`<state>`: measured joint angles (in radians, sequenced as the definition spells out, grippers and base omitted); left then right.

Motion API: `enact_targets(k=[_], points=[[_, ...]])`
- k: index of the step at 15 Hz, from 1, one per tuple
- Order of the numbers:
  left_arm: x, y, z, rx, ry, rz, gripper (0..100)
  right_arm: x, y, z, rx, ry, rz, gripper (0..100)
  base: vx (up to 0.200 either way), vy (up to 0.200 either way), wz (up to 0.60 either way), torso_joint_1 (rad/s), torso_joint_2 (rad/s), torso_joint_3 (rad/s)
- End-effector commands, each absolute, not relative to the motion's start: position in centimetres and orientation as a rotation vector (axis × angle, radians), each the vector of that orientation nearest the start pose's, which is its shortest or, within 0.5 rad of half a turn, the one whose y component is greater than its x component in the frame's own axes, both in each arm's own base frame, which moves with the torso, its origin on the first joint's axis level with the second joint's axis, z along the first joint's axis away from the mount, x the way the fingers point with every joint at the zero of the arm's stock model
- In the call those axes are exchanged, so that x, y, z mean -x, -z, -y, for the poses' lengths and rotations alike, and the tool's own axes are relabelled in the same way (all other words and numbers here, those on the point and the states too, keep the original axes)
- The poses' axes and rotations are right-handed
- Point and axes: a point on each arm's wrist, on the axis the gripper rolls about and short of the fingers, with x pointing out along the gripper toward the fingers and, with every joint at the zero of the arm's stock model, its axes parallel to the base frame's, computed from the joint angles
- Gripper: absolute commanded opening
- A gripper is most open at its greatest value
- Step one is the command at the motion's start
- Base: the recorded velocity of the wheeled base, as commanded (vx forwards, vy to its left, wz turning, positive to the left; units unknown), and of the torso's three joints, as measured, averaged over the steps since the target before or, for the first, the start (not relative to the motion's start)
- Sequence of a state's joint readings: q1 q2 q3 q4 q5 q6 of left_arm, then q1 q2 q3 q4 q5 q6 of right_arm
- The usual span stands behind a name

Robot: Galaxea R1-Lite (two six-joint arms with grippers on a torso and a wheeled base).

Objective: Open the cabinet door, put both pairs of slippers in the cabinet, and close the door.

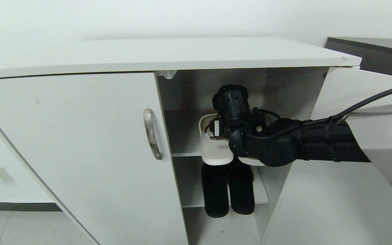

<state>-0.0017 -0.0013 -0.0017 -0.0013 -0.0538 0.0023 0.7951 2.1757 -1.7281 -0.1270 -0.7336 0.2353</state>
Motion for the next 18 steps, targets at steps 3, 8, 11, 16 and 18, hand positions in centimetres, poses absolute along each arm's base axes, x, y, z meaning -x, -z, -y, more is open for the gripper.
enact_targets(k=[3, 8, 11, 16, 18], points=[[2.3, -7.6, 0.1, -0.002, 0.057, 0.003, 0, -31.2, -21.1, -31.2, 0.001, -0.05, -0.246, 100, 0.0, 0.0, 0.0, 0.0, 0.0, 0.0], [2.3, -7.6, 0.1, -0.002, 0.057, 0.003, 0, -28.0, -22.2, -30.1, 0.016, -0.085, -0.257, 100, 0.0, 0.0, 0.0, 0.0, 0.0, 0.0], [2.3, -7.6, 0.1, -0.002, 0.057, 0.003, 0, -25.0, -22.8, -29.0, 0.024, -0.122, -0.269, 100, 0.0, 0.0, 0.0, 0.0, 0.0, 0.0], [2.3, -7.6, 0.1, -0.002, 0.057, 0.003, 0, -20.3, -23.1, -26.9, 0.022, -0.199, -0.262, 100, 0.0, 0.0, 0.0, 0.0, 0.0, 0.0], [2.3, -7.6, 0.1, -0.002, 0.057, 0.003, 0, -19.4, -22.1, -26.4, 0.016, -0.219, -0.258, 100, 0.0, 0.0, 0.0, 0.0, 0.0, 0.0]])
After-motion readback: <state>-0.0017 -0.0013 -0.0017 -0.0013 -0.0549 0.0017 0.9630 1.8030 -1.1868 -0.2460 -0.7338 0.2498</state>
